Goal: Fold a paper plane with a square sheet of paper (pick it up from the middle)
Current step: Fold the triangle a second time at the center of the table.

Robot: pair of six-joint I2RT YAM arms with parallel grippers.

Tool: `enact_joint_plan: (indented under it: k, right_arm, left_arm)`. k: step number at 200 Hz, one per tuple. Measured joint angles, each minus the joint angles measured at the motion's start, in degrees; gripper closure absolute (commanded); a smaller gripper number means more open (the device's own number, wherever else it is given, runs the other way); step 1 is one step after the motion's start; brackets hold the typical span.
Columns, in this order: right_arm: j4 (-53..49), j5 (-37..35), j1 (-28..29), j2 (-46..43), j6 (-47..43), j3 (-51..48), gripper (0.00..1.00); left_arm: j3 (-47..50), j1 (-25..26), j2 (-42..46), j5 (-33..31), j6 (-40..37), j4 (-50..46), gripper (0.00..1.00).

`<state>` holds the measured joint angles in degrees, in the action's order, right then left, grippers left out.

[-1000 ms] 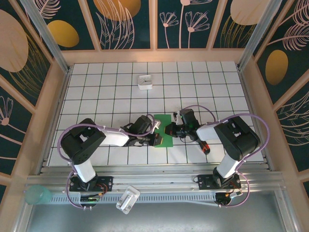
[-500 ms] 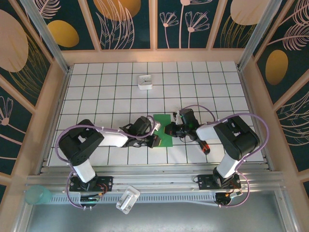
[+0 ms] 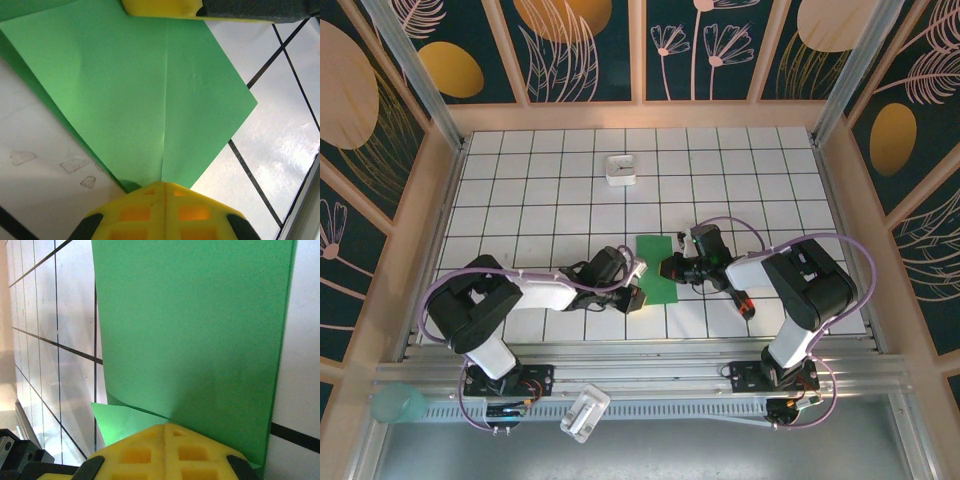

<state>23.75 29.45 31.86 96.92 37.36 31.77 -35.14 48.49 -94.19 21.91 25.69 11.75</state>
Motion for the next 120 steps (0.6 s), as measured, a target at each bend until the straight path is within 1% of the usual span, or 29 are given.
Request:
enact_joint_plan:
  k: [28,64,93,120]
  right_arm:
    - [0.0,0.0,0.0,0.0,0.0,0.0,1.0]
    - [0.0,0.02,0.0,0.0,0.0,0.02,1.0]
    - [-0.09,0.02,0.0,0.0,0.0,0.11,1.0]
    - [-0.13,0.02,0.0,0.0,0.0,0.11,1.0]
  left_arm:
    - [0.13,0.09,0.92,-0.02,0.0,-1.6,1.0]
    - [2.38,0.15,4.72,0.9,1.51,-3.72,1.0]
    - [1.79,-0.46,5.38,2.69,4.15,-0.7,1.0]
    - [-0.57,-0.59,2.91,3.63,5.35,1.95,1.0]
